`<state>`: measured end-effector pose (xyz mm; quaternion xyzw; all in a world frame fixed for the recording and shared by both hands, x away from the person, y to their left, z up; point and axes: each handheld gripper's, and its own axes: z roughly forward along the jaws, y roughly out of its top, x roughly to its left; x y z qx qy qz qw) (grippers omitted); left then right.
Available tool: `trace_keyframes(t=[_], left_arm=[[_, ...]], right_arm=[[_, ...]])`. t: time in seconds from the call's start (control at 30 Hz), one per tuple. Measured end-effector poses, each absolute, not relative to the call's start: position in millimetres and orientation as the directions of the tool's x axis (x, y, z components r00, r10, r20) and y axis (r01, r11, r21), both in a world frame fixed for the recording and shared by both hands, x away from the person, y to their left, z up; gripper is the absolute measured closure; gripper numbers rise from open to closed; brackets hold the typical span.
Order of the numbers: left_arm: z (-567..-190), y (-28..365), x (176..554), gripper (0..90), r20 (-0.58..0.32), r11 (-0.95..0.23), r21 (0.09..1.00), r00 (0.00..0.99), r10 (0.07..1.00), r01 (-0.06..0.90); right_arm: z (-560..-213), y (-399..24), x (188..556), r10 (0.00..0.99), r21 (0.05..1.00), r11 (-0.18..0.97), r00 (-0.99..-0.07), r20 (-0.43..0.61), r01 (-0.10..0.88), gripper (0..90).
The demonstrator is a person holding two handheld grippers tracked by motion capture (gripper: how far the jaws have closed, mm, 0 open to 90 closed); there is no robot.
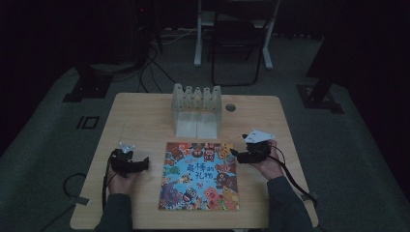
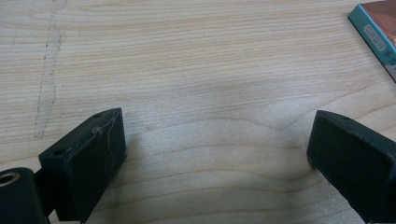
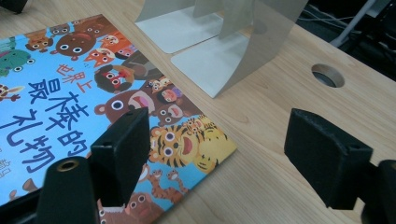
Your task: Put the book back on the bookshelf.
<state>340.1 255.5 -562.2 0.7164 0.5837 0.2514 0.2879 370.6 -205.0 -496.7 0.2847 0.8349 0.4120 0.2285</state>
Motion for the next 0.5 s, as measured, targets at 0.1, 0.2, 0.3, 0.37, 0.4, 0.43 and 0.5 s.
trace_keyframes(t=[0.1, 0.2, 0.3, 0.37, 0.4, 0.43, 0.5], left_arm=[[-561, 255, 336, 22.0, 0.026, -0.161, 0.729, 0.208, 0.978, 0.666], [-561, 255, 336, 21.9, 0.025, -0.160, 0.729, 0.207, 0.978, 0.666], [-561, 255, 336, 22.0, 0.025, -0.160, 0.728, 0.207, 0.978, 0.666], [-561, 255, 336, 22.0, 0.025, -0.160, 0.728, 0.207, 0.978, 0.666], [-561, 255, 336, 22.0, 0.025, -0.160, 0.728, 0.207, 0.978, 0.666], [-561, 255, 336, 22.0, 0.025, -0.160, 0.728, 0.207, 0.978, 0.666], [-561, 255, 336, 22.1, 0.025, -0.160, 0.729, 0.208, 0.978, 0.666]], right_arm=[[-498, -202, 375, 0.659, 0.813, 0.506, -0.738, -0.148, 0.289, 23.3], [-499, -199, 380, 0.656, 0.812, 0.505, -0.741, -0.141, 0.292, 23.4], [-500, -197, 385, 0.660, 0.816, 0.494, -0.741, -0.127, 0.300, 23.4], [-501, -197, 387, 0.663, 0.818, 0.488, -0.740, -0.119, 0.306, 23.4], [-502, -197, 389, 0.662, 0.819, 0.484, -0.741, -0.114, 0.306, 23.4], [-503, -197, 390, 0.665, 0.821, 0.478, -0.740, -0.105, 0.312, 23.4], [-505, -196, 393, 0.669, 0.821, 0.471, -0.738, -0.094, 0.322, 23.4]])
